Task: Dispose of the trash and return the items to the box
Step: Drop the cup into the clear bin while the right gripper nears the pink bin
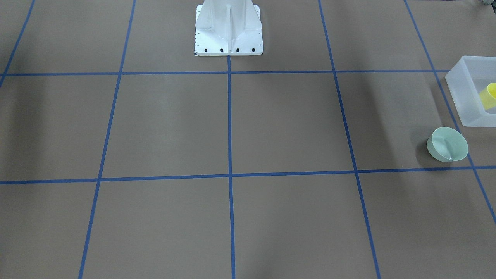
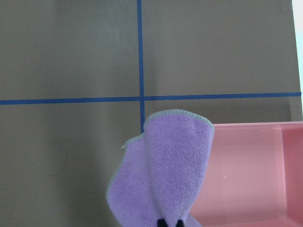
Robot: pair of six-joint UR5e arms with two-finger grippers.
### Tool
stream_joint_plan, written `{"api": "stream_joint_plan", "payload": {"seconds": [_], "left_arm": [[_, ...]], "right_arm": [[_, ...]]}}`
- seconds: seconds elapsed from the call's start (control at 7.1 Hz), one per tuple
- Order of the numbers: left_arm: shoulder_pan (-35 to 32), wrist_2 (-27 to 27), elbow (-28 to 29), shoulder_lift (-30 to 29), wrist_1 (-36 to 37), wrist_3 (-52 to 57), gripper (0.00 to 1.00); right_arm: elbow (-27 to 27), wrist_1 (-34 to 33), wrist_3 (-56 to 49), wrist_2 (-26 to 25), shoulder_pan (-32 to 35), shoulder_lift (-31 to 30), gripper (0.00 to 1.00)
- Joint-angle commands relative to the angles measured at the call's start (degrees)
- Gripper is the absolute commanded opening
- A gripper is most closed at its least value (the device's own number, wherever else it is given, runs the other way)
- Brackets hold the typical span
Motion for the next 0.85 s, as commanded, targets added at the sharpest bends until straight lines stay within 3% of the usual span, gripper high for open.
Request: {"api": "stream_joint_plan", "payload": {"seconds": [0.0, 0.28, 0.56, 0.7], "left_arm": [[2.01, 0.09, 1.83, -3.78, -0.15, -6.65, 0.99], [4.3, 0.18, 7.0, -8.09, -1.1, -8.51, 0.99], [11.83, 5.76, 9.65, -6.72, -13.61, -23.39, 0.99], [14.22, 6.07, 11.58, -5.66, -17.51, -24.77, 0.98]], "right_arm": [[-7.84, 0.46, -8.96, -3.62, 2.05, -0.14, 0.0], [-11.47, 0.72, -12.07, -5.92, 3.37, -1.62, 0.0], [-15.58, 11.2, -12.0, -6.63, 3.73, -4.61, 0.0], [-17.96, 14.66, -11.91, -7.06, 3.99, -4.54, 0.0]]}}
